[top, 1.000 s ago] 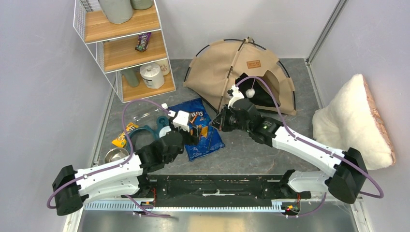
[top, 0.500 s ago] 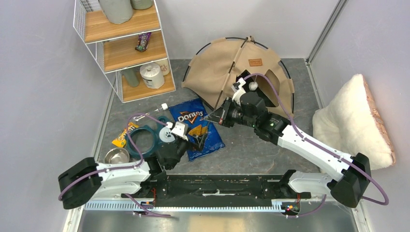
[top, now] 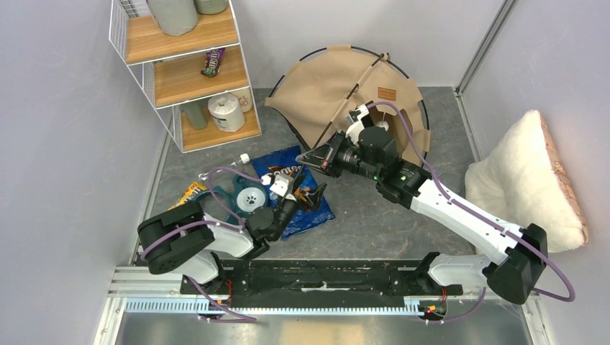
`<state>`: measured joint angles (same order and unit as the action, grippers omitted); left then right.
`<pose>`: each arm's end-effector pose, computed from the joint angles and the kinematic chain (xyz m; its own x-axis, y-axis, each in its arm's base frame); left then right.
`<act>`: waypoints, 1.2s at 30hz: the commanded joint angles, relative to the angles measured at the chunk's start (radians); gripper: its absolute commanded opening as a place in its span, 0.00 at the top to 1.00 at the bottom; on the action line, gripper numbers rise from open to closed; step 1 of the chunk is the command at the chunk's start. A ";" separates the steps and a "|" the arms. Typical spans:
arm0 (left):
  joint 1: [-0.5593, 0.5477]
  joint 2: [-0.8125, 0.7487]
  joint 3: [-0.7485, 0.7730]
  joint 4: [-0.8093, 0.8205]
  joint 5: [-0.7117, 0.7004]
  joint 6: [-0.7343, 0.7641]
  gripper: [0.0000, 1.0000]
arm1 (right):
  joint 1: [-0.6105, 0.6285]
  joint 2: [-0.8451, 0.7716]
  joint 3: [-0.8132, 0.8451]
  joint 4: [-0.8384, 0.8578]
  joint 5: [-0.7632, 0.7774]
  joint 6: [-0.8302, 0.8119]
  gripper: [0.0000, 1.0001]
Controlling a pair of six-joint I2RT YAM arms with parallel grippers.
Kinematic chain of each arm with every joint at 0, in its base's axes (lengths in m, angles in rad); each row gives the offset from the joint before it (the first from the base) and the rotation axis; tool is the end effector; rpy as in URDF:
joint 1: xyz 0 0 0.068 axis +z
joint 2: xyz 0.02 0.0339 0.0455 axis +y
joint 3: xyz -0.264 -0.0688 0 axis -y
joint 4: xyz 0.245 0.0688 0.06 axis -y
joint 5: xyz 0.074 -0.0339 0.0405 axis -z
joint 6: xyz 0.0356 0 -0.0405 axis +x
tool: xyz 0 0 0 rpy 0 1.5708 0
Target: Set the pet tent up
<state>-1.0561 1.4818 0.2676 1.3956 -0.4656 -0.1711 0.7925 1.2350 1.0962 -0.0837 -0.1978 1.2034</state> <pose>0.1332 -0.2031 0.1869 -0.0079 -0.2951 -0.9554 0.5673 0.7855 -0.2473 0.1987 0.2115 0.3642 -0.8329 0.4586 -0.3099 -0.1545 0.3449 0.9258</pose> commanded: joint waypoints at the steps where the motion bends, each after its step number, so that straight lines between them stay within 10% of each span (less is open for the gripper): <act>1: 0.001 0.034 0.098 0.160 0.010 0.109 0.22 | -0.008 0.002 0.060 0.071 -0.019 0.035 1.00; 24: 0.002 0.167 0.243 0.160 0.048 0.161 0.21 | -0.034 0.003 0.072 0.076 -0.046 0.074 1.00; 36: 0.001 0.194 0.279 0.160 0.008 0.139 0.64 | -0.033 0.007 0.065 0.101 -0.056 0.087 1.00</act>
<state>-1.0401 1.6569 0.5144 1.5330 -0.4911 -0.0898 0.7544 1.2385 1.1137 -0.0677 -0.2550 1.2640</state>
